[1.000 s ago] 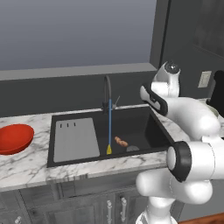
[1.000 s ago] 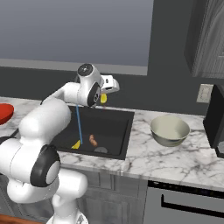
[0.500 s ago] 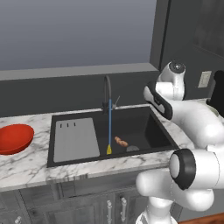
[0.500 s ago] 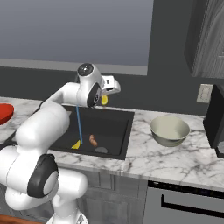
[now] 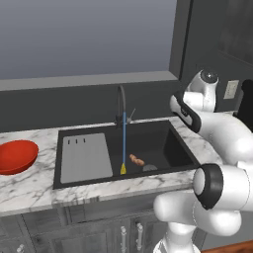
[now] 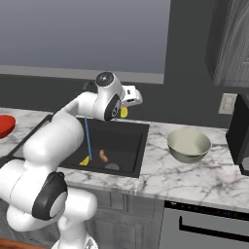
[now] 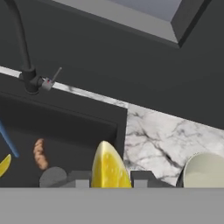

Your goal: Pick the lemon wedges from the sink and place them in one bowl. Place the potato in the other bowl. Then turn off the sink faucet.

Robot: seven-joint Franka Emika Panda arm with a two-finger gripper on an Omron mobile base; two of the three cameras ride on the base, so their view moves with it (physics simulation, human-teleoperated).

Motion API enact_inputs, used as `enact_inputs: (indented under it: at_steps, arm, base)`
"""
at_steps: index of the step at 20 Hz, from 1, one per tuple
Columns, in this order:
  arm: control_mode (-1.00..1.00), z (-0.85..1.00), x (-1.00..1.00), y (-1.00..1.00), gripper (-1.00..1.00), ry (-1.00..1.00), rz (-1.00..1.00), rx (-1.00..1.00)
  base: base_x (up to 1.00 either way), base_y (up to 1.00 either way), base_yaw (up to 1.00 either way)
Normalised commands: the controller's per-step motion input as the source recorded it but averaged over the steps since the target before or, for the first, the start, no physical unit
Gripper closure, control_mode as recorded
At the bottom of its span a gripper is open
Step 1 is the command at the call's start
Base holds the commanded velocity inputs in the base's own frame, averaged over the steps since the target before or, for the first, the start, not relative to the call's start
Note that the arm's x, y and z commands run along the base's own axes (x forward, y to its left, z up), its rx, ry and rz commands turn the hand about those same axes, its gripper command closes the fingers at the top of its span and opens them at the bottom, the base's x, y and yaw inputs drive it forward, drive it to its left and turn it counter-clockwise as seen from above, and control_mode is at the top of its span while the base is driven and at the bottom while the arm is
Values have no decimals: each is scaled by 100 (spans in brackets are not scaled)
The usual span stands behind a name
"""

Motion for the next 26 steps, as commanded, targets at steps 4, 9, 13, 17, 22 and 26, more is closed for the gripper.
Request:
enact_inputs:
  at_steps: [4, 9, 13, 17, 22, 26]
  arm:
    - [-100, 0, 0, -28, 100, 1, -6, -2]
    - [-100, -2, 0, -27, 100, 10, -10, -6]
    - [-100, 0, 0, -29, 100, 22, -12, -7]
    - [-100, 0, 0, -40, 100, 21, -7, -3]
    - [-100, 0, 0, -40, 100, 14, -2, 0]
    - [-100, -3, 0, -44, 100, 5, 0, 3]
  base:
    - [0, 0, 0]
    - [0, 0, 0]
    - [0, 0, 0]
    - [0, 0, 0]
    - [0, 0, 0]
    - [0, 0, 0]
